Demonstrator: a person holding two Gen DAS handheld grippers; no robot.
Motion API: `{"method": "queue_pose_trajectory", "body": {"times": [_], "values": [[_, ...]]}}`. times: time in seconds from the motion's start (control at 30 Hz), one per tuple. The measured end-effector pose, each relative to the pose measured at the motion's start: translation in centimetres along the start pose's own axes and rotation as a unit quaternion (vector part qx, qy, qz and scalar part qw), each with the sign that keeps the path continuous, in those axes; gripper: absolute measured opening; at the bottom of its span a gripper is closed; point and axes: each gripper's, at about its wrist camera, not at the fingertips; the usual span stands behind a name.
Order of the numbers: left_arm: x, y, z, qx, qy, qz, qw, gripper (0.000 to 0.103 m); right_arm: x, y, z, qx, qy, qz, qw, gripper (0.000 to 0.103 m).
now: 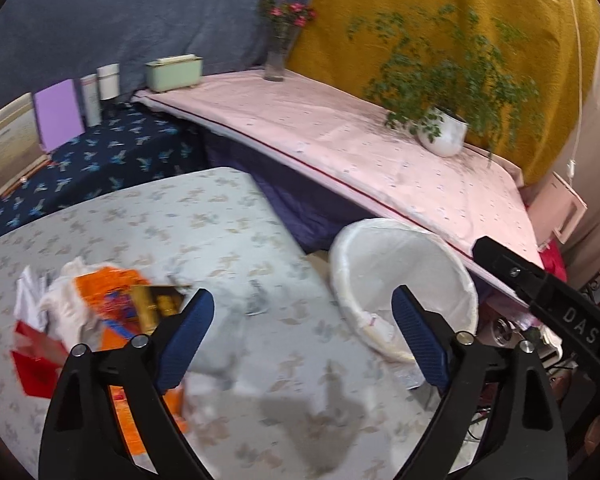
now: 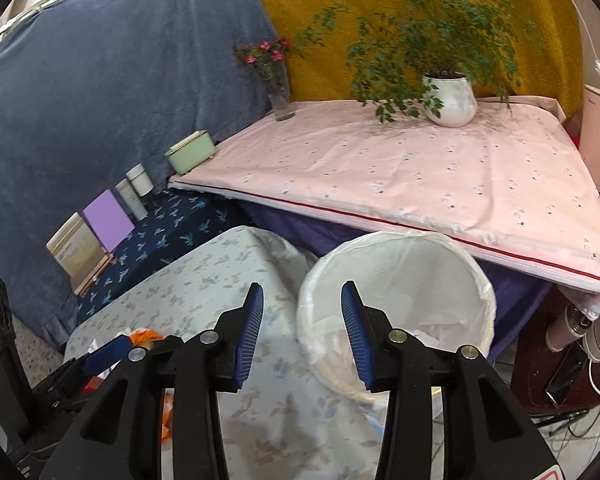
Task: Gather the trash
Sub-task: 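Move the left tool back to the pile toward the red envelope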
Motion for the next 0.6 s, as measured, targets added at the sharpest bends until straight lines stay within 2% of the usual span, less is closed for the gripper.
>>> {"method": "queue_pose_trajectory", "body": {"times": [0.27,0.43,0.6], "values": [[2.9,7.3,0.5,0.059,-0.016,-0.081,0.9948,0.092,-0.3,5.3,1.1,0.036,0.015,-0.034,0.999,0.041],[3.9,12.0,1.1,0.11,-0.011,-0.134,0.9848,0.093,-1.2,8.3,2.4,0.056,0.033,-0.054,0.996,0.041],[4.0,15.9,1.9,0.156,-0.001,-0.183,0.9707,0.093,-2.2,10.9,3.4,0.071,0.052,-0.072,0.993,0.041]]}}
Point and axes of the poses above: each gripper's, at about its wrist camera, not at the fingertips, and x roughly against the way its jaws point, y to its left, z to its underside, and after that the axes turned 10 degrees about x, right-handed
